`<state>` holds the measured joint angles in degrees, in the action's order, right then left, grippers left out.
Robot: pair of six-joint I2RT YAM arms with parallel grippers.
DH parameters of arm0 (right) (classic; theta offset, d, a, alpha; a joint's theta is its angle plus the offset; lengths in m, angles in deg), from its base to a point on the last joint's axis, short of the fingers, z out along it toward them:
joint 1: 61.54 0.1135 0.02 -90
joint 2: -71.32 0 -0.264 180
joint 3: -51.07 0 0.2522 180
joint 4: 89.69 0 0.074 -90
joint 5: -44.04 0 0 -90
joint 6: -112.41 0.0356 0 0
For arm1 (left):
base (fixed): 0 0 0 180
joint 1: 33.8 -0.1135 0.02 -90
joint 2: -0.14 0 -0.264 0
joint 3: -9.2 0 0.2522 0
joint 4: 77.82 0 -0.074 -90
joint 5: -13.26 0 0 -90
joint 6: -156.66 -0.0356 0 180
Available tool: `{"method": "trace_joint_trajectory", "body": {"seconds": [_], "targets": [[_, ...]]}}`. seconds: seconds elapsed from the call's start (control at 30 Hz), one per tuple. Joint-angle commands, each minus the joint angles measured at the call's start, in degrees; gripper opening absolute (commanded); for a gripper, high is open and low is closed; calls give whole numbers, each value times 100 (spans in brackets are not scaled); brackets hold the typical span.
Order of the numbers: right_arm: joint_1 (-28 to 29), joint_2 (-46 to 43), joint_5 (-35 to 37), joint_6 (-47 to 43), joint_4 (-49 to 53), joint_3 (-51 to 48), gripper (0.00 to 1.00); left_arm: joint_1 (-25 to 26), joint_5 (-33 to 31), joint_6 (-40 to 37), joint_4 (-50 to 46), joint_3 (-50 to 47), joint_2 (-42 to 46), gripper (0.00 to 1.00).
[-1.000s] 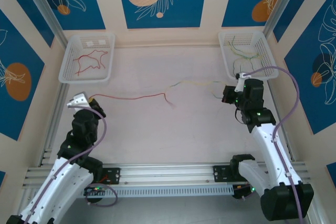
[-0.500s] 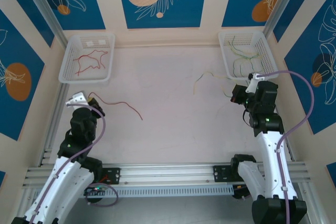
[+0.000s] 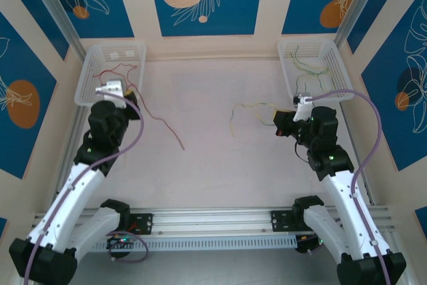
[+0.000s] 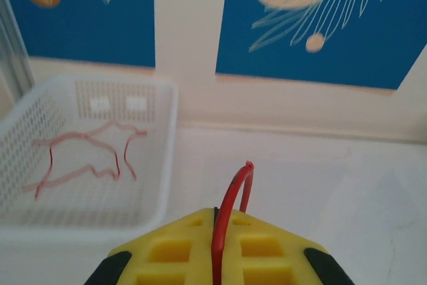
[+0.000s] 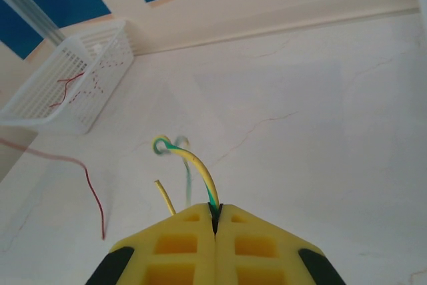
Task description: Untangle the cables
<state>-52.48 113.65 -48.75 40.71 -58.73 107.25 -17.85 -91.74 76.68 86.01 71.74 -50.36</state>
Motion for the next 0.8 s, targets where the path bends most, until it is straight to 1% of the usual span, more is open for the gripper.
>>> {"method": "trace_joint_trajectory", "body": {"seconds": [0.0,0.07,0.13,0.23,0.4,0.6,0.77], "targets": [[241,-14,371,-130,-207,-49,0,-132,-122,-814,406,761,-355,0],[299,-22,427,-162,-199,-49,0,-236,-133,-1048,422,1172,-681,0],[323,-36,472,-200,-157,-40,0,-364,-233,-1253,182,1741,-1040,0],[321,-95,524,-256,-94,-46,0,-616,-75,-1489,-101,2394,-1439,0],[324,-228,652,-321,-58,-109,0,-1039,65,-1734,6,2911,-1757,0],[324,-268,657,-392,-33,-93,0,-1584,0,-1928,-109,3664,-2482,0],[319,-270,722,-485,12,-47,0,-1946,321,-1910,-109,4214,-3079,0]]}}
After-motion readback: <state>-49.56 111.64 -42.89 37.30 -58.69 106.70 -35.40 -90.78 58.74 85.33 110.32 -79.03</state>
